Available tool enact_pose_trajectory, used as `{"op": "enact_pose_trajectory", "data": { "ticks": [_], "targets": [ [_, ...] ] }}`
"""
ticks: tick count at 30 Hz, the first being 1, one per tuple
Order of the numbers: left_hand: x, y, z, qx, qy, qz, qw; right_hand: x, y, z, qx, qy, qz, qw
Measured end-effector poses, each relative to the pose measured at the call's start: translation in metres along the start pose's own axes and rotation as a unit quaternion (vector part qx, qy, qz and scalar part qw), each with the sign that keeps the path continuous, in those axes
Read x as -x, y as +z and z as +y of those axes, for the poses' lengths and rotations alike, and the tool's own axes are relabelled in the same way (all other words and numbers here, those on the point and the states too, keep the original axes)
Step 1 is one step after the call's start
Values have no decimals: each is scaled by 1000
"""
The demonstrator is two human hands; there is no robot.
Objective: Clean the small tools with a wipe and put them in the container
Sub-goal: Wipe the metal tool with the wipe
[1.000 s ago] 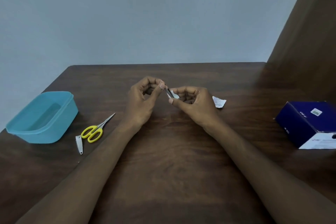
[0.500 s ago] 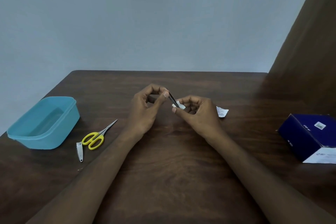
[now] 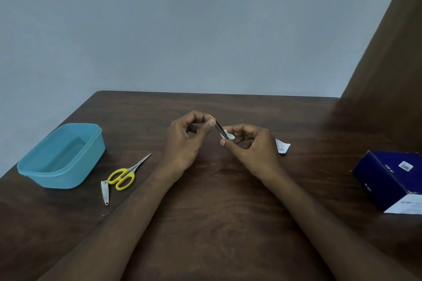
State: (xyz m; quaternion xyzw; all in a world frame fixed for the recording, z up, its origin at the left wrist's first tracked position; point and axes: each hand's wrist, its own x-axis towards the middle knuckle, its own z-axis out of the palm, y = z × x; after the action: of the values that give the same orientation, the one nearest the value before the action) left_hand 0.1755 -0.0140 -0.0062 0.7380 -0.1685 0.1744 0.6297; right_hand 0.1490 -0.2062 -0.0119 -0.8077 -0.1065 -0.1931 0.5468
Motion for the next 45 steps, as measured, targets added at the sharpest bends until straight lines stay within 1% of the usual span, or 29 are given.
{"op": "enact_pose_trajectory", "data": {
  "ticks": [4, 7, 10, 12, 14, 15, 18, 22, 25, 29, 32, 35, 38, 41, 43, 45],
  "targets": [
    [2, 1, 1, -24, 13, -43, 999, 1, 2, -1, 4, -36, -14, 999],
    [1, 1, -2, -10, 4, -20, 1000, 1, 2, 0, 19, -24, -4, 1000],
    [-1, 0, -4, 24, -16, 10, 1000, 0, 1, 0, -4, 6, -2, 1000],
    [0, 0, -2, 26, -20, -14, 999, 0, 1, 0, -17, 9, 1, 1000],
    [3, 2, 1, 5, -4, -56, 998, 0, 1, 1, -22, -1, -1, 1000],
    [3, 2, 1, -3, 4, -63, 998, 0, 1, 1, -22, -7, -6, 1000],
    [0, 1, -1, -1, -5, -29, 1000, 0, 2, 2, -13, -14, -16, 1000],
    [-3, 0, -5, 24, -18, 8, 1000, 0, 1, 2, -10, 5, -5, 1000],
    [-2, 1, -3, 25, -13, -3, 1000, 0, 0, 2, -27, 8, -3, 1000],
    [2, 1, 0, -21, 5, -36, 999, 0, 3, 3, -38, -6, -15, 999],
    [0, 0, -1, -12, -12, -4, 1000, -1, 3, 3, -31, 7, -14, 999],
    [-2, 0, -4, -3, -27, 26, 999, -1, 2, 2, -47, 20, -12, 999],
    [-1, 0, -1, -2, -33, 7, 999, 0, 2, 1, -47, 19, -11, 999],
    [2, 2, 1, -24, -10, -34, 999, 0, 0, 1, -40, 10, -10, 999],
    [2, 2, 2, -26, -4, -30, 999, 0, 1, 0, -35, 9, -9, 999],
    [1, 1, 2, -9, -19, -2, 1000, 0, 2, -1, -32, 11, -6, 999]
  ]
}}
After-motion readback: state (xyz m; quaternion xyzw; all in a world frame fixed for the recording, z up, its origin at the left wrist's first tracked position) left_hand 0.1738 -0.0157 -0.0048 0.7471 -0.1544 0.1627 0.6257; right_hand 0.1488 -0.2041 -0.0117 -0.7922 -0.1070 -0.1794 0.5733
